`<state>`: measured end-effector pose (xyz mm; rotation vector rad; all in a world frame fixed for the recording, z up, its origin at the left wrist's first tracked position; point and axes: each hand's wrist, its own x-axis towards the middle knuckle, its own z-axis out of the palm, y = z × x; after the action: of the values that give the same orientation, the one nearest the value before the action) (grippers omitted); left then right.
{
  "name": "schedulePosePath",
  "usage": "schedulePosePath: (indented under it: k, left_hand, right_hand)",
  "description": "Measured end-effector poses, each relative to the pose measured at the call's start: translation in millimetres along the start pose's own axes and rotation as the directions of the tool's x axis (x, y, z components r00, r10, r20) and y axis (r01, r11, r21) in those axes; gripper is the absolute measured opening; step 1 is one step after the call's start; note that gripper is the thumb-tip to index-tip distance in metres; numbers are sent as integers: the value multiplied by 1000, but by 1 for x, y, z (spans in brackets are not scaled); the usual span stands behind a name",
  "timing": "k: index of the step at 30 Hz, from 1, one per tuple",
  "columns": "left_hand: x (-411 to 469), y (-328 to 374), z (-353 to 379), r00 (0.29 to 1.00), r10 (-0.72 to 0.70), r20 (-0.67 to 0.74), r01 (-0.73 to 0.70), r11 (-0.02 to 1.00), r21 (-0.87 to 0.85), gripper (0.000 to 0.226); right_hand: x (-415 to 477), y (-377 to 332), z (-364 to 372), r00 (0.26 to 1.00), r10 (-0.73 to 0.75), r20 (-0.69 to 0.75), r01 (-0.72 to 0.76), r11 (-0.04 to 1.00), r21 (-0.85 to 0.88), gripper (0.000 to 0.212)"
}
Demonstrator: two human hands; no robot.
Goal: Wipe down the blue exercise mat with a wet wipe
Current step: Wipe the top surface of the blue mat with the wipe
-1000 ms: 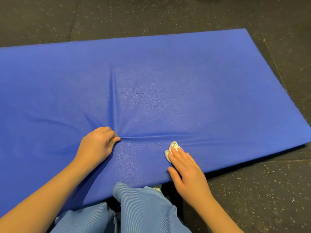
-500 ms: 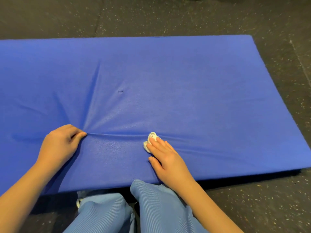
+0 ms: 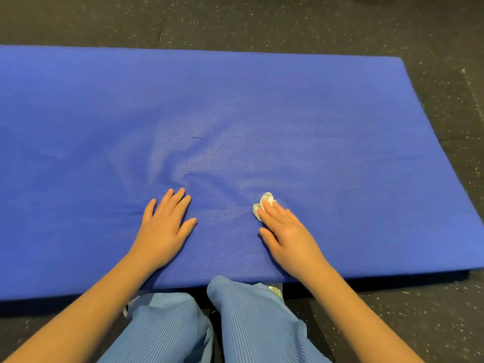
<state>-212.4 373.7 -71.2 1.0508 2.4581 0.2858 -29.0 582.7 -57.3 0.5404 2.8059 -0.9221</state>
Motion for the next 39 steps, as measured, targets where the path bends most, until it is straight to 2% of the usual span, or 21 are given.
schedulePosePath:
  k: [2, 4, 6, 9, 12, 15, 18, 21, 23, 25, 30, 32, 34, 36, 37, 39]
  left_hand:
    - [0, 0, 5, 1000, -24, 7, 24, 1000, -13, 89]
    - [0, -3, 6, 1000, -20, 12, 20, 1000, 0, 90]
    - [1, -3, 5, 1000, -20, 18, 20, 1000, 12, 91]
    - [-1, 2, 4, 999, -24, 24, 24, 1000, 9, 90]
    - [3, 4, 0, 999, -44, 29, 44, 999, 6, 72]
    - [12, 9, -2, 997, -64, -48, 64, 998, 7, 57]
    - [14, 15, 7, 995, -74, -72, 75, 997, 18, 69]
    - [12, 12, 17, 995, -75, -65, 77, 997, 26, 87]
    - [12, 10, 17, 994, -80, -72, 81, 996, 22, 90]
    - [13, 11, 16, 994, -81, -73, 83, 996, 27, 92]
    - [14, 14, 10, 994, -88, -67, 92, 995, 48, 92]
    - [14, 14, 9, 994, -87, -60, 90, 995, 51, 93]
    - [15, 13, 10, 995, -89, -54, 91, 995, 50, 94]
    - [19, 13, 9, 994, -89, -65, 92, 995, 47, 92]
    - [22, 14, 8, 994, -88, -68, 91, 995, 42, 87]
    - [30, 17, 7, 996, -78, -53, 80, 996, 36, 79]
  right_hand:
    - [-7, -10, 3, 1000, -20, 16, 19, 999, 48, 66]
    - [-28, -22, 7, 989, -113, 95, 103, 989, 106, 63]
    - [-49, -21, 3, 981, -144, 131, 129, 985, 116, 58]
    - [-50, 1, -4, 998, -51, 26, 50, 998, 29, 57]
    - [-39, 3, 0, 997, 82, -5, -82, 996, 20, 66]
    - [-54, -8, 0, 995, -40, 94, 33, 996, 79, 66]
    - [-65, -3, -11, 985, -85, 148, 77, 995, 61, 62]
    - [-39, 15, -12, 997, 21, 70, -20, 1000, -11, 69]
    - [-11, 18, -8, 991, 132, 17, -131, 991, -25, 65]
    - [10, 12, -2, 984, 175, -4, -175, 984, 7, 61]
    - [19, 1, 3, 991, -81, 105, 87, 995, -49, 76]
    - [29, 23, -6, 997, -43, 64, 50, 993, -104, 65]
    - [41, 43, -15, 996, 93, -7, -93, 986, -139, 59]
    - [47, 44, -14, 982, 179, -56, -184, 978, -97, 60]
    - [48, 38, -12, 985, 162, -56, -166, 984, -70, 63]
    - [41, 22, -3, 1000, 30, 2, -29, 997, -77, 71]
